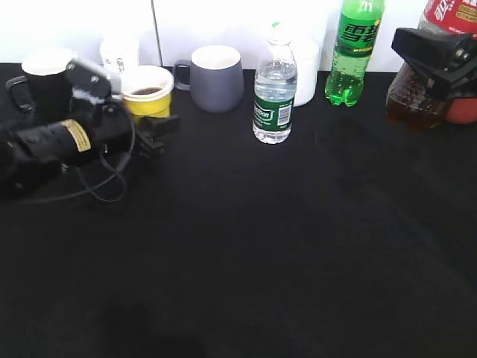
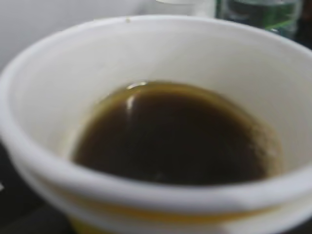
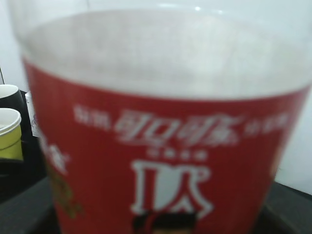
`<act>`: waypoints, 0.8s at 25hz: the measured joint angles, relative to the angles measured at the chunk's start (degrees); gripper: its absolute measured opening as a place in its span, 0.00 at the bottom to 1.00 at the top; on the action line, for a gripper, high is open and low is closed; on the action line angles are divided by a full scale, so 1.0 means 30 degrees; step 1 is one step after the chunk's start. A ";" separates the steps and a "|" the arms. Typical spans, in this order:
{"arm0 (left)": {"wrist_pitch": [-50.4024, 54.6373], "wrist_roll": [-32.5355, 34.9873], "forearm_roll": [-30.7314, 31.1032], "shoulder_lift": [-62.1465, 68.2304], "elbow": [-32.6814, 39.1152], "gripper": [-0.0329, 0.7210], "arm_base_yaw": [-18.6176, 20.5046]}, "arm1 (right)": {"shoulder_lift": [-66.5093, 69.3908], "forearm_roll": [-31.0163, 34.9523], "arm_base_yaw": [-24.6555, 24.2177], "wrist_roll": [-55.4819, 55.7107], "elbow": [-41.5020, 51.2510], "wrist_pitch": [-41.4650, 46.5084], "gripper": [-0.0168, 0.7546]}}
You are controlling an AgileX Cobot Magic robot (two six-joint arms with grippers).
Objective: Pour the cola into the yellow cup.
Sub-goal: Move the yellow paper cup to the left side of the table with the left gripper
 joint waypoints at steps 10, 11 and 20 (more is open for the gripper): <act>-0.1552 0.0413 -0.2105 0.1817 0.0024 0.63 0.0000 | 0.0000 0.0000 0.0000 0.0018 0.0000 0.0000 0.67; -0.1512 0.0413 -0.2105 0.1817 0.0024 0.63 0.0000 | 0.0000 0.0000 0.0000 0.0018 0.0000 0.0000 0.67; -0.0949 0.0413 -0.1859 0.1603 0.0055 0.88 0.0000 | 0.0000 0.0136 0.0000 0.0018 0.0000 0.0060 0.67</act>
